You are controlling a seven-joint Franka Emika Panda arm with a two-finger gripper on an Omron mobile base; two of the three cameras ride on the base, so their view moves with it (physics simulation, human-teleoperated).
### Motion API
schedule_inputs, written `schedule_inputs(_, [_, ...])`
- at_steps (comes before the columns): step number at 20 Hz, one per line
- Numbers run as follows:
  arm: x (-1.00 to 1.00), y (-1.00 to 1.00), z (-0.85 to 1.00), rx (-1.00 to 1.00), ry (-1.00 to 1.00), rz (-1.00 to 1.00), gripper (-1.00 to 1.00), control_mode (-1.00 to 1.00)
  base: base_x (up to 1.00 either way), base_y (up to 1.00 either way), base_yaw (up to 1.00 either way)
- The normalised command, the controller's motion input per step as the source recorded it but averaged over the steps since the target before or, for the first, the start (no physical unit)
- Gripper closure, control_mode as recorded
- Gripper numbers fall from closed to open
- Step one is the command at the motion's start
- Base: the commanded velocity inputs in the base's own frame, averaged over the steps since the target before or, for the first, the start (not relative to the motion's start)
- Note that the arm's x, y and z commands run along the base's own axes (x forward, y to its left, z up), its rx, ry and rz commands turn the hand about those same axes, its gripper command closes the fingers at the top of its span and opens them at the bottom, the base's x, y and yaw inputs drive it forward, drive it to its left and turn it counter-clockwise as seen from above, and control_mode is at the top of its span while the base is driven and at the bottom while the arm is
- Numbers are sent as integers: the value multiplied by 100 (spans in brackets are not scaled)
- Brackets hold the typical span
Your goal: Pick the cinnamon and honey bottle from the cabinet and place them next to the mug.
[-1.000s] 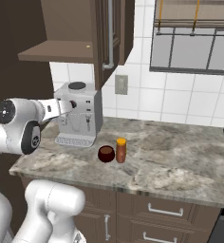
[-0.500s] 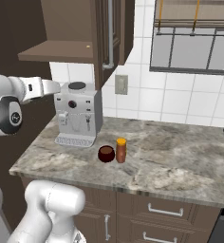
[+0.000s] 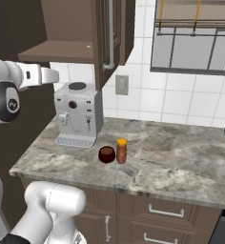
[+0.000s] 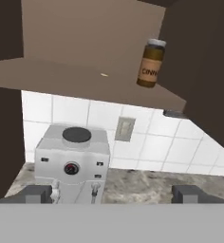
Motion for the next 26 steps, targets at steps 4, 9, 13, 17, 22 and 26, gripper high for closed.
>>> schedule_inputs(4, [-2,0,8,19,-3,-4,-100,-100,0,0,0])
schedule_inputs(9, [-2,0,49,17,-1,-3,-100,-100,0,0,0])
schedule_inputs(13, [0,1,22,-5,1,0,-100,-100,0,0,0])
schedule_inputs(17, [44,-3,15,-17,4,0,-100,-100,0,0,0])
schedule_inputs(22, [65,-16,45,-10,4,0,-100,-100,0,0,0])
schedule_inputs(26, [25,-15,21,7,0,0,-100,-100,0,0,0])
